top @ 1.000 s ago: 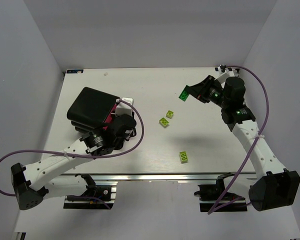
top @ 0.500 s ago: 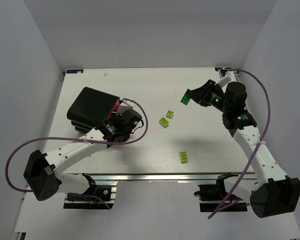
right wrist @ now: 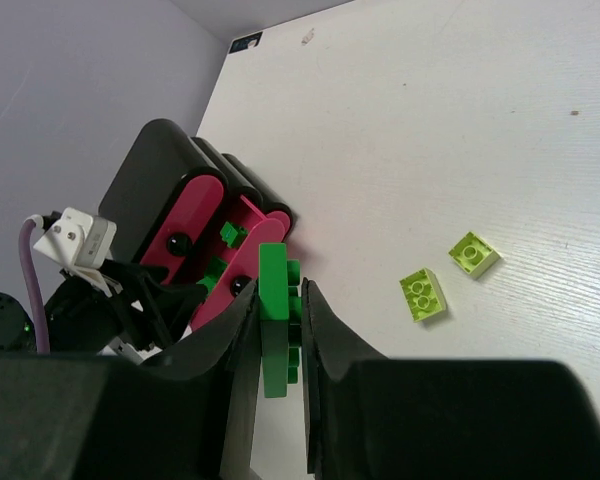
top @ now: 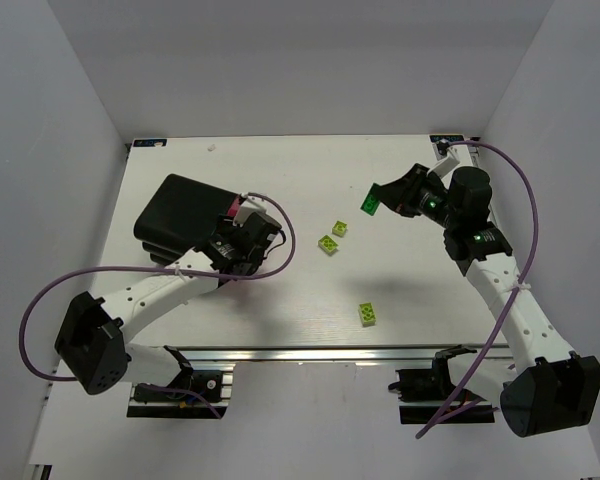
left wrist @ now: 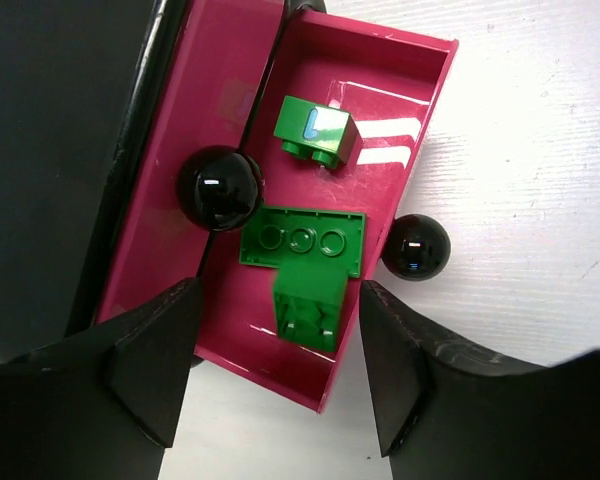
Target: Sort the legos into containers by color
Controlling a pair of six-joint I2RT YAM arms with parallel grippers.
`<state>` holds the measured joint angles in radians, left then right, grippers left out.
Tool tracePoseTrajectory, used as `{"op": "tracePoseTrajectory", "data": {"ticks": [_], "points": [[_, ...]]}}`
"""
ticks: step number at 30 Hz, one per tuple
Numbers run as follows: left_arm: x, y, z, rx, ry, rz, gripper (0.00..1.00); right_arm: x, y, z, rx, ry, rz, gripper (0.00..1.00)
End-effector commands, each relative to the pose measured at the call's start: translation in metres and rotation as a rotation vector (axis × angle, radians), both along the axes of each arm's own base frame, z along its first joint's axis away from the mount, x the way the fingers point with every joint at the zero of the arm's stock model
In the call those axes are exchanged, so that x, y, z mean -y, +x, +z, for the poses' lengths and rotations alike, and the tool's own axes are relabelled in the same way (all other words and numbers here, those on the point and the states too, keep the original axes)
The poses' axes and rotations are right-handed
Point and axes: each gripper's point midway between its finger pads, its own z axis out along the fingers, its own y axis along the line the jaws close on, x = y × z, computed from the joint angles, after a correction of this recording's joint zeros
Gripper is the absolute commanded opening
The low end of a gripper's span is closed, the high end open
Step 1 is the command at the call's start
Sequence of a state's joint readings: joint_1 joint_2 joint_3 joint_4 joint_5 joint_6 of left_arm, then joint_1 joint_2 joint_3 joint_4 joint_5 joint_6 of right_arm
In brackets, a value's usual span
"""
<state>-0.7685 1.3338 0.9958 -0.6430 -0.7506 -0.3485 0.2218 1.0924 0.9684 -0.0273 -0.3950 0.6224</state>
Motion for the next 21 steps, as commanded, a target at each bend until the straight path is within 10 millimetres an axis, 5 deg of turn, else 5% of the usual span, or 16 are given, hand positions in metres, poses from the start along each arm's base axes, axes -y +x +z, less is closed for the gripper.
{"op": "tracePoseTrajectory", "data": {"ticks": [1, 7, 10, 11, 13, 16, 18, 20, 21], "points": [[0.003, 0.007, 0.027, 0.064, -0.056, -0.001, 0.74, -0.005, -0.003, 0.017, 0.086, -0.004, 0.049, 0.0], [0.009, 0.005, 0.06, 0.123, -0.152, -0.032, 0.69, -0.017, -0.008, 0.015, 0.104, -0.009, 0.152, 0.0], [0.018, -0.001, 0.09, 0.173, -0.263, -0.09, 0.49, -0.04, -0.016, 0.01, 0.12, -0.008, 0.311, 0.0], [0.018, -0.004, 0.101, 0.193, -0.298, -0.101, 0.29, -0.053, -0.029, 0.01, 0.125, 0.006, 0.416, 0.0], [0.015, -0.017, 0.127, 0.247, -0.387, -0.129, 0.13, -0.077, -0.035, 0.002, 0.113, 0.0, 0.535, 0.0], [-0.005, -0.04, 0.149, 0.319, -0.464, -0.129, 0.15, -0.109, -0.034, -0.009, 0.132, -0.052, 0.646, 0.0], [-0.019, -0.051, 0.156, 0.357, -0.502, -0.108, 0.37, -0.135, -0.036, -0.028, 0.088, -0.086, 0.695, 0.0], [-0.035, -0.068, 0.16, 0.396, -0.544, -0.101, 0.48, -0.157, -0.034, -0.026, 0.108, -0.107, 0.708, 0.0], [-0.04, -0.072, 0.161, 0.411, -0.56, -0.099, 0.55, -0.171, -0.031, -0.041, 0.068, -0.117, 0.725, 0.0]]}}
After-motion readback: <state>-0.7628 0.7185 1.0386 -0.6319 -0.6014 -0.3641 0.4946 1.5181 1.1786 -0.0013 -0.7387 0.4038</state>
